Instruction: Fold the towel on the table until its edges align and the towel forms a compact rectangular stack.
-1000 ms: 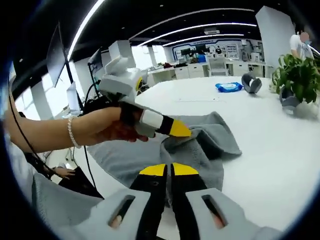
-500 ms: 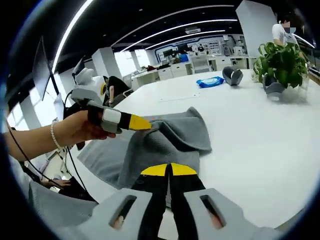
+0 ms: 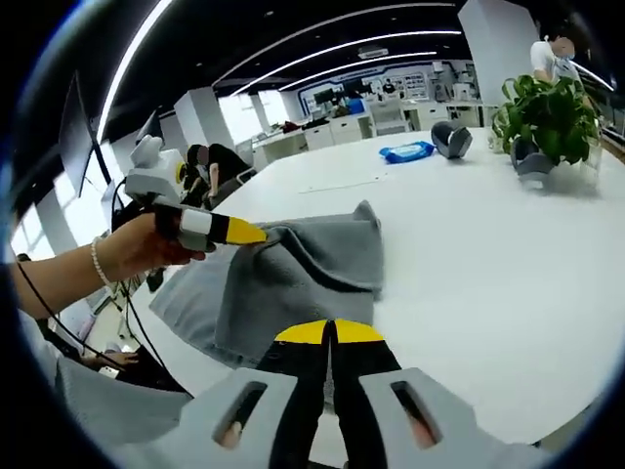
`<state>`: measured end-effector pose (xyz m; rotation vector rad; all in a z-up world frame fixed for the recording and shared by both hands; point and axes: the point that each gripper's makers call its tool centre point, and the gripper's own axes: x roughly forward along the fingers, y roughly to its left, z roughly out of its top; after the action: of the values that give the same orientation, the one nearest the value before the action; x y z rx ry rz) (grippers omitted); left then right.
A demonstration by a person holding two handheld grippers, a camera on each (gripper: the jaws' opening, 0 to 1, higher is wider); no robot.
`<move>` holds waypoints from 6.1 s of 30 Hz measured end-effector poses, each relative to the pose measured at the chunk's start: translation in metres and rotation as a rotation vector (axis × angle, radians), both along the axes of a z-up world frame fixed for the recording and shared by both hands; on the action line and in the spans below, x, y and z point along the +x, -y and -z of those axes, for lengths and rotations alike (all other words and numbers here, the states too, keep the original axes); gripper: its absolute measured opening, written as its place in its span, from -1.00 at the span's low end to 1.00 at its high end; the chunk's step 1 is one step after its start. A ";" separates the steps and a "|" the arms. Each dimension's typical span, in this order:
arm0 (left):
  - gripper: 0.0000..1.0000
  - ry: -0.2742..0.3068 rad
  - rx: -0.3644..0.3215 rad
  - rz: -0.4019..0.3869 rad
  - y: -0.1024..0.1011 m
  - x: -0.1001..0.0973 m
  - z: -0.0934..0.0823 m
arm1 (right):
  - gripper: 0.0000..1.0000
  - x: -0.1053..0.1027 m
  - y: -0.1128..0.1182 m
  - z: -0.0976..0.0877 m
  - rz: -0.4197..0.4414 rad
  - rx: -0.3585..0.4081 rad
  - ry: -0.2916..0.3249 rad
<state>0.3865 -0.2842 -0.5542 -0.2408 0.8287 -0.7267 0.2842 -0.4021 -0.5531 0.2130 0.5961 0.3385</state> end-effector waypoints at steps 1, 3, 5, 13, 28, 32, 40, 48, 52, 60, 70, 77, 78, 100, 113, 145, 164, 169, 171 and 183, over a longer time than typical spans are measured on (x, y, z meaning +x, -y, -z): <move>-0.92 0.002 -0.004 -0.009 -0.004 0.001 -0.002 | -1.00 0.000 0.001 0.000 0.004 0.000 0.000; -0.92 0.007 -0.005 -0.015 -0.007 0.002 -0.005 | -1.00 0.000 0.002 0.000 0.014 0.002 -0.001; -0.92 0.015 -0.005 -0.022 -0.012 0.003 -0.008 | -1.00 0.001 0.004 0.000 0.020 0.003 -0.001; -0.92 0.031 0.020 -0.053 -0.034 0.007 -0.010 | -1.00 -0.001 0.007 0.001 0.029 -0.017 -0.010; -0.92 0.045 0.026 -0.105 -0.065 0.011 -0.015 | -1.00 -0.002 0.008 0.004 0.027 -0.037 -0.017; -0.92 0.051 0.033 -0.125 -0.075 0.011 -0.018 | -1.00 -0.003 0.007 0.006 0.024 -0.037 -0.024; -0.92 0.042 0.000 -0.168 -0.086 0.010 -0.027 | -1.00 -0.003 0.006 0.008 0.019 -0.040 -0.033; -0.92 0.060 0.019 -0.203 -0.106 0.013 -0.033 | -1.00 -0.003 0.007 0.008 0.028 -0.023 -0.038; -0.92 0.061 0.031 -0.226 -0.118 0.015 -0.032 | -1.00 -0.003 0.005 0.009 0.026 -0.022 -0.043; -0.92 0.067 0.046 -0.251 -0.134 0.018 -0.036 | -1.00 -0.003 0.004 0.009 0.031 -0.007 -0.047; -0.92 0.072 0.051 -0.306 -0.162 0.019 -0.040 | -1.00 -0.004 0.002 0.011 0.024 -0.014 -0.057; -0.92 0.078 0.058 -0.345 -0.179 0.022 -0.043 | -1.00 -0.003 0.004 0.011 0.030 -0.012 -0.058; -0.92 0.079 0.062 -0.348 -0.182 0.022 -0.043 | -1.00 -0.003 0.004 0.011 0.032 -0.012 -0.058; -0.92 0.067 0.128 -0.451 -0.239 0.018 -0.039 | -1.00 -0.004 0.008 0.013 0.043 -0.015 -0.071; -0.92 0.062 0.160 -0.500 -0.267 0.018 -0.040 | -1.00 -0.004 0.008 0.016 0.045 -0.014 -0.081; -0.92 0.026 0.258 -0.595 -0.341 0.029 -0.023 | -1.00 -0.006 0.007 0.025 0.031 -0.031 -0.111; -0.92 -0.051 0.353 -0.654 -0.377 0.026 0.027 | -1.00 -0.007 -0.006 0.028 -0.016 -0.018 -0.125; -0.91 -0.055 0.423 -0.654 -0.386 0.028 0.048 | -1.00 0.008 -0.036 0.018 -0.156 -0.065 -0.081; -0.91 -0.061 0.434 -0.651 -0.387 0.029 0.055 | -1.00 0.021 -0.051 0.009 -0.215 -0.085 -0.045; -0.91 -0.096 0.513 -0.620 -0.393 0.025 0.083 | -1.00 0.077 -0.124 -0.018 -0.437 -0.139 0.044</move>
<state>0.4113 0.1088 -0.6377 -0.0598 0.9382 0.0868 0.3609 -0.2785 -0.5356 -0.0619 0.6183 0.7191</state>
